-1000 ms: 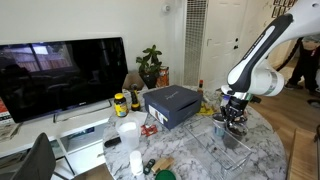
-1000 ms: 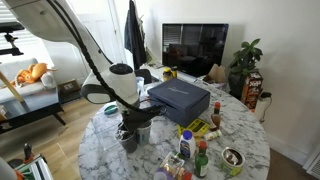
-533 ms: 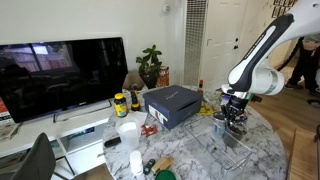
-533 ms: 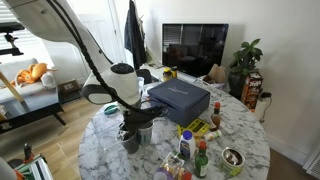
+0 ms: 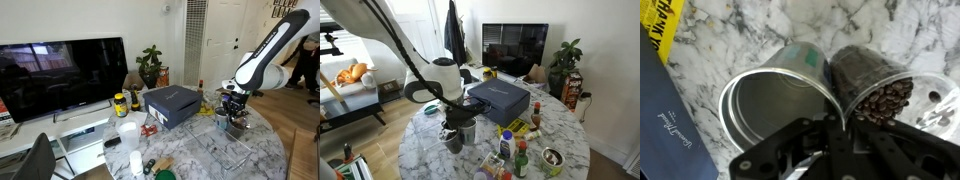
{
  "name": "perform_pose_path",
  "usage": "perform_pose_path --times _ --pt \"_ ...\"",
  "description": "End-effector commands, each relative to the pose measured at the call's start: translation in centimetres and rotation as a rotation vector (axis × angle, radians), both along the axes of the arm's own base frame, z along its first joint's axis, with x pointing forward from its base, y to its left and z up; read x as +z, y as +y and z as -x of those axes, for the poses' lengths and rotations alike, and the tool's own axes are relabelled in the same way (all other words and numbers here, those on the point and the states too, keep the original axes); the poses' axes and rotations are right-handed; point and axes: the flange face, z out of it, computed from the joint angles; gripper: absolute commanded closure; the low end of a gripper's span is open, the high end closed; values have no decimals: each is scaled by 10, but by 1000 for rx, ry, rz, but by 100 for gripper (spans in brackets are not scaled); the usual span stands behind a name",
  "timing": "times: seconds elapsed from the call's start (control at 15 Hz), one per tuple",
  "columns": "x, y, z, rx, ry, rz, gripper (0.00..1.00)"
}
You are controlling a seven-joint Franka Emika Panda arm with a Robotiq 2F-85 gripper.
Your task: Pick up the clear cup with beans in it and the silver cup simultaneously and put them in the clear storage container
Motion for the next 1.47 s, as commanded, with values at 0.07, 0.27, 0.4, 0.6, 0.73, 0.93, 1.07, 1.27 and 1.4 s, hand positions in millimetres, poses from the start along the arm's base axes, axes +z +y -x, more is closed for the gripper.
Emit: perform_pose_path --times 0.07,0.27,0.4,0.6,0.73,0.93,1.07,1.27,1.4 --pt "25 1 4 -20 63 -24 98" --pt "45 3 2 -33 96 -31 98" --pt "66 6 2 -36 104 -24 98" --pt "102 13 4 -40 109 -15 98" --pt "126 22 6 -38 114 -32 98" --pt "148 43 13 -13 135 -76 98" --pt "153 61 16 0 144 -97 98" --pt "153 88 15 15 149 -128 98" --pt "146 103 12 8 147 -149 98"
